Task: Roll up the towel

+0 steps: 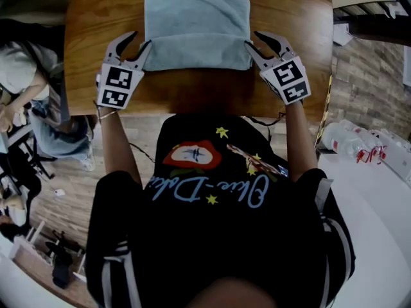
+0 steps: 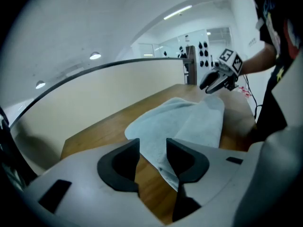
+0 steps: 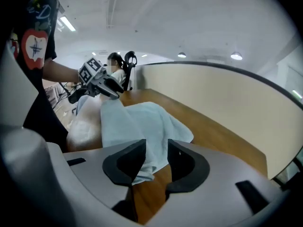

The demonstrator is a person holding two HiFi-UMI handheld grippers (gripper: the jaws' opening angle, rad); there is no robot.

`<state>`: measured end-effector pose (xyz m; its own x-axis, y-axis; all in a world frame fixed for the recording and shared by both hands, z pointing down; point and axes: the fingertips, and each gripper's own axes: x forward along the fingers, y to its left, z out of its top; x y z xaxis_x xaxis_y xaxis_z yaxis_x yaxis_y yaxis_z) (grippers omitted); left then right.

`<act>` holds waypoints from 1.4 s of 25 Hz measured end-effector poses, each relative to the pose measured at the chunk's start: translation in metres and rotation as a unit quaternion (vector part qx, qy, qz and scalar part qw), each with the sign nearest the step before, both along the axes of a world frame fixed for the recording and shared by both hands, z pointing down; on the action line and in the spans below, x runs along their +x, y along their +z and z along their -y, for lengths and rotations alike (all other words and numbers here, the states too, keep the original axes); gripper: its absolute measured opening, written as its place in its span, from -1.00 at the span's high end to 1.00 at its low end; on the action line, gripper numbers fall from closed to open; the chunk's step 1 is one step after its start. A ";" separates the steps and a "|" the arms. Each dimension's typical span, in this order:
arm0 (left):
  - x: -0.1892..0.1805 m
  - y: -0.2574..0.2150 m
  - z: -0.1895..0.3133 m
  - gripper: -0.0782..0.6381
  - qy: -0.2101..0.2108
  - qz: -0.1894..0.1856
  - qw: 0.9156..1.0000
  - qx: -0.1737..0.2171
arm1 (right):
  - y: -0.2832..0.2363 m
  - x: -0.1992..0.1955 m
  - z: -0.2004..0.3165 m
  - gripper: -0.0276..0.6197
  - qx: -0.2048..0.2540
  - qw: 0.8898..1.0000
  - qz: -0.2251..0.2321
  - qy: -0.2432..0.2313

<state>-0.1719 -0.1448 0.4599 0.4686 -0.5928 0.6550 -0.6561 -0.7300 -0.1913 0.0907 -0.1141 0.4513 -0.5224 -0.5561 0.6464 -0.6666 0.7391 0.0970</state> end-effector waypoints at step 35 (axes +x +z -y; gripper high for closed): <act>0.002 0.028 -0.113 0.60 0.178 0.149 0.972 -0.047 | 0.029 -0.025 -0.110 0.78 -0.096 0.965 -0.088 -0.228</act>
<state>-0.1702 -0.0319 0.4877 0.4146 -0.3590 0.8362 -0.2852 -0.9239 -0.2552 0.0653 -0.0044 0.4802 -0.5578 -0.1556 0.8153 -0.2537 0.9672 0.0111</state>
